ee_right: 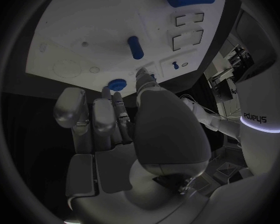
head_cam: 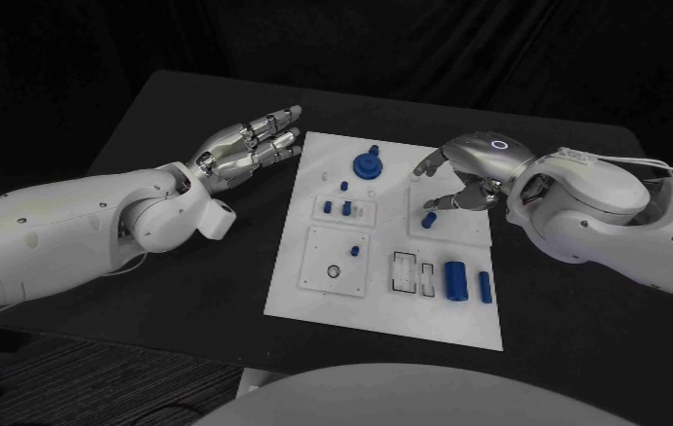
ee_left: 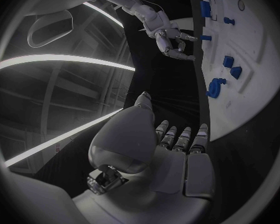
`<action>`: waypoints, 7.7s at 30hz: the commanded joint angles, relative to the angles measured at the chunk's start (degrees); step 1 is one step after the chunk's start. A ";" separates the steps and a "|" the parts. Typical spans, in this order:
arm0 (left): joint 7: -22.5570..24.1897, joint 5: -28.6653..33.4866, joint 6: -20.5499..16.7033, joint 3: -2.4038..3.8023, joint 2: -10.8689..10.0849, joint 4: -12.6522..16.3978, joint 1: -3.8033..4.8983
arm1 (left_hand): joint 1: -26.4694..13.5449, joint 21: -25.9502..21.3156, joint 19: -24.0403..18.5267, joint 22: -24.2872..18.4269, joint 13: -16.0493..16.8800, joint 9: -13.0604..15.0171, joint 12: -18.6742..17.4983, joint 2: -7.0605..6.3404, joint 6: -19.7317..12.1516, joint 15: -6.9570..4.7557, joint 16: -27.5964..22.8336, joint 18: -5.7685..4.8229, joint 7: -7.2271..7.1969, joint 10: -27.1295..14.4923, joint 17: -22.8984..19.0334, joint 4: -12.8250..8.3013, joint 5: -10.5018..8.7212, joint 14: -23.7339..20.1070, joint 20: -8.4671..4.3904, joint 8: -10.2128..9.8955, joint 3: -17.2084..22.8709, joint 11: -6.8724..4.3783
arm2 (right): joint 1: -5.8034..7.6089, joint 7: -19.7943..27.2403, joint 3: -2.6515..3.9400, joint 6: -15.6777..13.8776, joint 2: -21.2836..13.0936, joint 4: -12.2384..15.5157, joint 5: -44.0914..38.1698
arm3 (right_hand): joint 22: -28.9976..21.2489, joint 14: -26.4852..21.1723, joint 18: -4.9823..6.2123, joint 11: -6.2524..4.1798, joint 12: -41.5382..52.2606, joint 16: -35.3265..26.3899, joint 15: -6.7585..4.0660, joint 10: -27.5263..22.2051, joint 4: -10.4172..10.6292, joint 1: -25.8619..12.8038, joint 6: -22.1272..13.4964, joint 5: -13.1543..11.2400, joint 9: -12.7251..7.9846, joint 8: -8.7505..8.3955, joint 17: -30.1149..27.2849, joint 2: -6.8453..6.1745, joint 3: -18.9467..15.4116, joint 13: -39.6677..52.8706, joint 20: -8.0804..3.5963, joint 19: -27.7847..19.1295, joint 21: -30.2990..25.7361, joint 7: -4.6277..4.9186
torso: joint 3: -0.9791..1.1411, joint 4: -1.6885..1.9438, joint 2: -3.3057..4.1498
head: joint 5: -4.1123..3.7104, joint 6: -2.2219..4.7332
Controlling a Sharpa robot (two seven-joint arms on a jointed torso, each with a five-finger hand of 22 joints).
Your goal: Assemble the parts on the task board
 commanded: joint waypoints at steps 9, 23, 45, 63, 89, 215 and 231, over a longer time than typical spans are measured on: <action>0.68 0.32 0.11 0.05 0.05 0.06 -0.14 | 0.90 0.18 0.38 0.02 -0.10 0.06 -0.20 0.20 0.02 0.49 -0.08 0.43 0.18 0.01 -0.09 -0.18 0.60 -0.08 -0.05 0.38 -0.18 0.23 | -1.10 -0.40 0.01 3.16 -0.65 -0.27 -0.01 | 8.04 0.47 -0.07 -0.69 2.09 0.72 0.20 4.88 -0.33 -1.33 2.58 -0.61 0.36 0.68 0.51 1.24 0.73 -0.02 0.16 0.72 1.35 0.84 | 0.02 -0.08 -0.06 | 0.33 -0.01; 0.64 0.32 0.21 0.05 0.09 -0.11 -0.26 | 0.95 0.19 0.39 0.03 -0.10 0.06 -0.20 0.42 -0.01 0.50 -0.09 0.42 0.21 0.01 -0.09 -0.11 0.71 -0.08 -0.04 0.37 -0.13 0.25 | -3.07 1.68 0.01 4.12 -1.10 0.64 1.89 | 8.11 0.59 -0.11 -0.88 2.16 0.85 0.06 6.05 -0.42 -1.48 3.58 -0.81 0.38 0.77 0.65 1.93 0.85 -0.31 0.05 0.84 1.72 2.37 | -0.02 -0.03 0.00 | 0.30 -0.01; 0.10 0.32 0.41 0.05 0.09 -0.23 -0.35 | 1.86 0.22 0.45 -0.05 -0.10 0.10 -0.20 1.43 0.19 0.54 -0.08 0.37 0.82 0.01 -0.09 -0.41 2.47 -0.07 -0.04 0.48 0.14 0.45 | -4.48 3.78 0.01 4.46 -0.77 -0.15 2.75 | 7.76 -0.15 0.11 -0.61 -1.19 -0.21 0.20 8.58 -5.98 4.45 5.53 16.30 -0.64 -0.53 -1.00 4.22 5.39 -3.77 0.10 0.05 0.36 2.56 | -0.03 -0.04 0.00 | 0.32 -0.01; -0.06 0.32 0.64 0.05 0.16 -0.36 -0.44 | 2.08 0.23 0.46 -0.07 -0.10 0.09 -0.20 1.74 0.15 0.56 -0.08 0.36 0.89 0.01 -0.09 -0.48 3.19 -0.08 -0.04 0.48 0.21 0.57 | -5.38 6.85 0.01 -0.76 -0.03 -0.76 2.83 | 7.96 0.18 0.02 -3.07 -0.42 -0.38 -1.74 18.15 -7.62 6.79 15.61 8.64 2.91 3.96 -1.18 3.98 10.41 -5.07 -1.45 0.37 1.49 1.16 | 0.02 -0.05 -0.03 | 0.65 -0.01; -1.45 0.33 0.83 0.05 0.59 -0.84 -0.54 | 2.72 0.22 0.46 -0.17 -0.10 0.16 -0.20 1.95 0.57 0.61 -0.11 0.32 2.03 0.01 -0.11 -0.99 4.25 -0.11 -0.03 0.64 0.25 0.25 | 2.96 6.48 0.02 -0.27 -0.34 7.03 10.94 | 7.60 -0.37 0.15 -3.84 -2.78 -4.30 -2.52 21.49 -10.86 10.41 17.93 0.98 5.25 5.11 -5.49 4.60 14.52 -5.61 -2.45 -0.05 -0.03 0.89 | -0.05 0.04 -0.03 | 1.07 -0.01; -2.57 0.33 2.09 0.05 0.29 -1.44 -0.82 | 3.07 0.17 0.41 -0.38 -0.10 0.23 -0.20 2.34 0.99 0.72 -0.14 0.24 3.29 0.01 -0.13 -1.51 5.34 -0.15 -0.02 0.82 0.12 0.08 | 1.46 6.58 0.03 -5.26 3.73 7.58 11.20 | 7.36 0.68 0.35 0.35 -5.52 -0.77 1.01 7.04 -1.15 1.78 -1.67 -0.43 -3.45 0.08 0.79 -0.20 6.96 -7.69 0.64 0.16 -2.70 2.61 | 0.00 -0.16 -0.20 | 2.07 -0.01; -2.76 0.34 1.93 0.04 0.45 -1.50 -1.31 | 3.12 -0.18 -0.13 -1.07 -0.10 0.23 -0.20 2.37 1.05 0.73 -0.16 0.10 3.36 0.01 -0.14 -1.60 5.62 -0.18 0.02 0.86 0.07 0.16 | 2.18 -20.22 0.00 20.97 -4.43 4.74 19.09 | 8.89 7.17 -0.57 -7.71 75.42 19.41 -4.76 36.61 0.10 -36.78 20.52 -0.45 10.04 14.58 31.49 9.49 -11.57 74.41 -3.89 -0.49 7.35 -3.47 | 0.03 -0.30 -0.33 | -5.97 -0.01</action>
